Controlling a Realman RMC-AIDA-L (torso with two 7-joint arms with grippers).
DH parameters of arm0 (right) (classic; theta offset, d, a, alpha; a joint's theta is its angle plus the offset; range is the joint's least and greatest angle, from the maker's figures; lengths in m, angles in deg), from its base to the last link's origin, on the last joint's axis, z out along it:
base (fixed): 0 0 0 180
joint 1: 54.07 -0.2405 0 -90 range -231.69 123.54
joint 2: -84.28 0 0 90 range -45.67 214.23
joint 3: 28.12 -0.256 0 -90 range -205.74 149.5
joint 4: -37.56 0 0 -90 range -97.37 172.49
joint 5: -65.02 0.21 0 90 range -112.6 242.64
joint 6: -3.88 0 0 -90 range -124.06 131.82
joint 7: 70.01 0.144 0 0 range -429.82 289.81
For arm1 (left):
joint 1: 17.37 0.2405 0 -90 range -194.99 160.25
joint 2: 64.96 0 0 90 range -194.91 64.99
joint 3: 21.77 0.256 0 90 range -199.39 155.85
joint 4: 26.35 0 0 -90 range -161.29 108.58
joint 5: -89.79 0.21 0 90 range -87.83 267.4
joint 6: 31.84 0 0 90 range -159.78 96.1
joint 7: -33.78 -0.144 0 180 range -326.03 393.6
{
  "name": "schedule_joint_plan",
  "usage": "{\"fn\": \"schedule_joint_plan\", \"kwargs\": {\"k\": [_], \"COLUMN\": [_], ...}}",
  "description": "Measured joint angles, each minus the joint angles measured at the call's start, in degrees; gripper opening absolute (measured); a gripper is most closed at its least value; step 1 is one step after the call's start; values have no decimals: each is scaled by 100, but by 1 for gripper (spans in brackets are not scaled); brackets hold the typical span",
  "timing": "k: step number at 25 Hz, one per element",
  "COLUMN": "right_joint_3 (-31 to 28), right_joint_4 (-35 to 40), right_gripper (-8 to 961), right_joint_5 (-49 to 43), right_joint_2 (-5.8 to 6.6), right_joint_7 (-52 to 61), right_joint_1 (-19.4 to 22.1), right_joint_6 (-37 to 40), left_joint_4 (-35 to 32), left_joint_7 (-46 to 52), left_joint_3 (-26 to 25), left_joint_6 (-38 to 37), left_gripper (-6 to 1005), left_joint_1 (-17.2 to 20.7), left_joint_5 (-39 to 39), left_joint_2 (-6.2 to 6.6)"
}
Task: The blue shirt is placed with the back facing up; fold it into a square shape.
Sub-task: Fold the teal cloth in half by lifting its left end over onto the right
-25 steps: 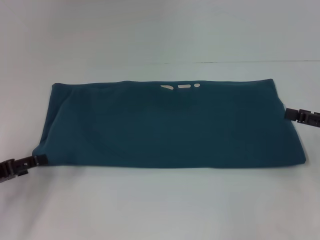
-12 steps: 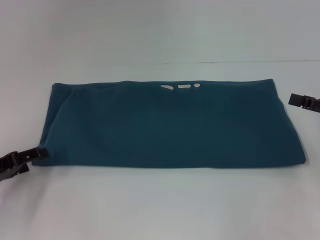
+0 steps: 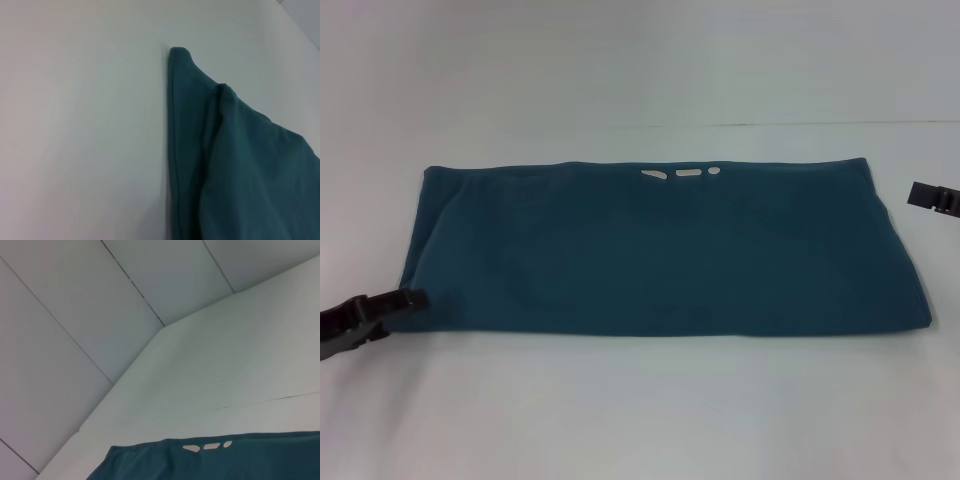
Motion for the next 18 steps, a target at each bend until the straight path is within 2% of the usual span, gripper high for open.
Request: {"fn": "schedule_joint_plan", "kwargs": {"k": [7,18], "right_joint_3": [-5,16], "right_joint_4": [-1,-1], "right_gripper": [914,912], "right_joint_5": [0,-2], "right_joint_2": [19,31], "right_joint_7": [1,0], "right_joint_1": [12,20], "right_joint_6": [5,9], "left_joint_4": [241,221], "left_joint_7": [-46,-43], "left_joint_3": [31,136], "left_joint_6": [96,33], "left_gripper": [896,897], "left_joint_1": [-143,-239], "left_joint_5": [0,-43], "left_joint_2": [14,11]}}
